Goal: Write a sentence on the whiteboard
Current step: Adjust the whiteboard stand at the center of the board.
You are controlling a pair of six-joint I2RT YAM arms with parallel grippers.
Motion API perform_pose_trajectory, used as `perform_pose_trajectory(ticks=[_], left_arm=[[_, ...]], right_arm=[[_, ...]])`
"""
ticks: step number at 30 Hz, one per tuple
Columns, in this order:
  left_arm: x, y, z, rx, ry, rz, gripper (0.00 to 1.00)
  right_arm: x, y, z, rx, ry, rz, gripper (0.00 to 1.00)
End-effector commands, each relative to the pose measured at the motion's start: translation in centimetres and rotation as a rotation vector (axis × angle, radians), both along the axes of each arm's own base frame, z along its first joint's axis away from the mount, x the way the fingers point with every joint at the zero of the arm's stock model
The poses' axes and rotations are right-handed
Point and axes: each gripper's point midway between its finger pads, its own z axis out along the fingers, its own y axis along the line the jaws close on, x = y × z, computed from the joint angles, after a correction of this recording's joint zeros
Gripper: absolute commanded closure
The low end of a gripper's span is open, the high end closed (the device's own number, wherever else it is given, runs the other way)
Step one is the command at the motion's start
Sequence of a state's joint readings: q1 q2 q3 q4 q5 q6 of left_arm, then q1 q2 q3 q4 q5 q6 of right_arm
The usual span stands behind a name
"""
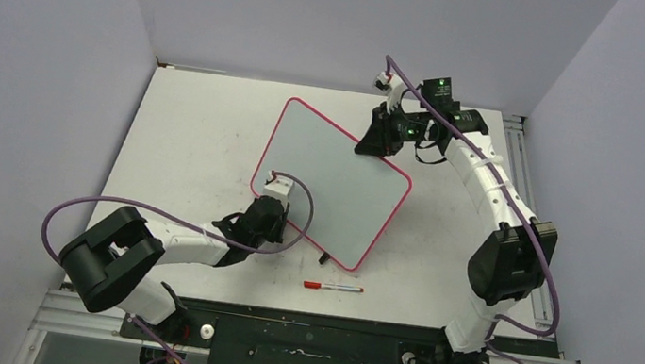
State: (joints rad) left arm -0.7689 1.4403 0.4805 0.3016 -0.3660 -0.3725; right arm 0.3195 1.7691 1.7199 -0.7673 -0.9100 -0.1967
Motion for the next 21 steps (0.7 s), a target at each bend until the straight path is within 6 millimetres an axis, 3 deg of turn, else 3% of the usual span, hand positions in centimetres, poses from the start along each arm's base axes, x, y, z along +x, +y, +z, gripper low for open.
perform_pose_trajectory(ticks=[1, 5, 8, 13, 16, 21], left_arm=[[2.4, 1.1, 2.2, -0.034, -0.067, 0.132, 1.00], [2.4, 0.4, 2.3, -0.063, -0.068, 0.111, 1.00], [2.4, 0.0, 2.3, -0.077, -0.062, 0.101, 1.00], [2.2, -0.4, 2.2, -0.084, -0.055, 0.097, 1.00], [2.0, -0.4, 2.0, -0.079, -0.056, 0.087, 1.00], [1.7, -0.1, 1.7, -0.056, -0.053, 0.085, 1.00]], right_arm=[[0.9, 0.2, 2.0, 0.020, -0.091, 0.038, 0.95], [0.8, 0.3, 0.7, 0.002, -0.064, 0.025, 0.94], [0.9, 0.5, 0.2, 0.008, -0.053, 0.015, 0.82], [1.7, 0.8, 1.0, 0.038, -0.078, -0.017, 0.56], [1.9, 0.9, 1.5, 0.049, -0.088, -0.012, 0.50], [2.4, 0.6, 2.0, 0.042, -0.126, -0.042, 0.21]])
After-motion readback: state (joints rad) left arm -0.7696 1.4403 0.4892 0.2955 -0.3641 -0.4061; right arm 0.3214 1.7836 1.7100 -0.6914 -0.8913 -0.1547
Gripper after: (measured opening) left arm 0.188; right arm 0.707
